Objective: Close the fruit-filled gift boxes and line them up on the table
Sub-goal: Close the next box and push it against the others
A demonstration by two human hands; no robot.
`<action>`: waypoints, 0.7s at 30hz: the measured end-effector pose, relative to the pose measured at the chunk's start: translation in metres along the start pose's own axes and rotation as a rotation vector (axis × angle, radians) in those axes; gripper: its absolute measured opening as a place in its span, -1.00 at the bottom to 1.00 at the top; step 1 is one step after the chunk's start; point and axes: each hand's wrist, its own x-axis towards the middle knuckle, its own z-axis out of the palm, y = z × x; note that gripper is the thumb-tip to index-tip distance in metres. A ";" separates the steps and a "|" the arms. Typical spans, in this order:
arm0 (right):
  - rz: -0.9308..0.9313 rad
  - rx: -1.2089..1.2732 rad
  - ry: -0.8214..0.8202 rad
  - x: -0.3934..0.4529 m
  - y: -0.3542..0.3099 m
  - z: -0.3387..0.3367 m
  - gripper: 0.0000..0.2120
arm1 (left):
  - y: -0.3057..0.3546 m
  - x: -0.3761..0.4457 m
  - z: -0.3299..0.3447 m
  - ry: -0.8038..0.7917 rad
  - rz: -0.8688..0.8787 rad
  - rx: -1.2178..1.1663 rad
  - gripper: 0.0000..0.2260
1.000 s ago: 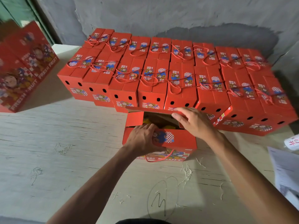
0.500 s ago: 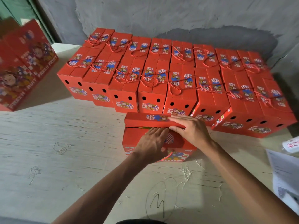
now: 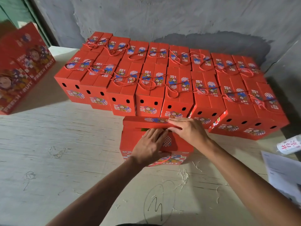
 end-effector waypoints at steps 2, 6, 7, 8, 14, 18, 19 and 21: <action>-0.009 -0.008 -0.059 0.003 0.000 -0.005 -0.63 | -0.001 -0.001 0.002 0.028 0.023 0.027 -0.21; -0.028 0.031 -0.221 0.013 0.006 -0.014 -0.59 | -0.003 0.001 0.002 0.017 0.022 -0.001 -0.22; -0.038 0.039 -0.265 0.015 0.007 -0.016 -0.59 | -0.004 0.001 0.002 0.008 0.020 -0.005 -0.22; -0.048 0.039 -0.299 0.017 0.008 -0.018 -0.58 | -0.004 0.001 0.002 -0.002 0.017 -0.002 -0.22; -0.042 0.055 -0.379 0.021 0.013 -0.022 -0.60 | -0.002 0.003 0.005 0.027 0.008 0.008 -0.26; -0.032 0.074 -0.406 0.018 0.014 -0.022 -0.61 | 0.000 0.002 0.007 0.054 -0.003 0.015 -0.26; -0.021 0.083 -0.404 0.016 0.015 -0.022 -0.62 | 0.001 0.001 0.009 0.067 -0.003 0.028 -0.26; -0.006 0.094 -0.394 0.017 0.015 -0.023 -0.62 | 0.001 0.001 0.010 0.091 0.000 0.042 -0.26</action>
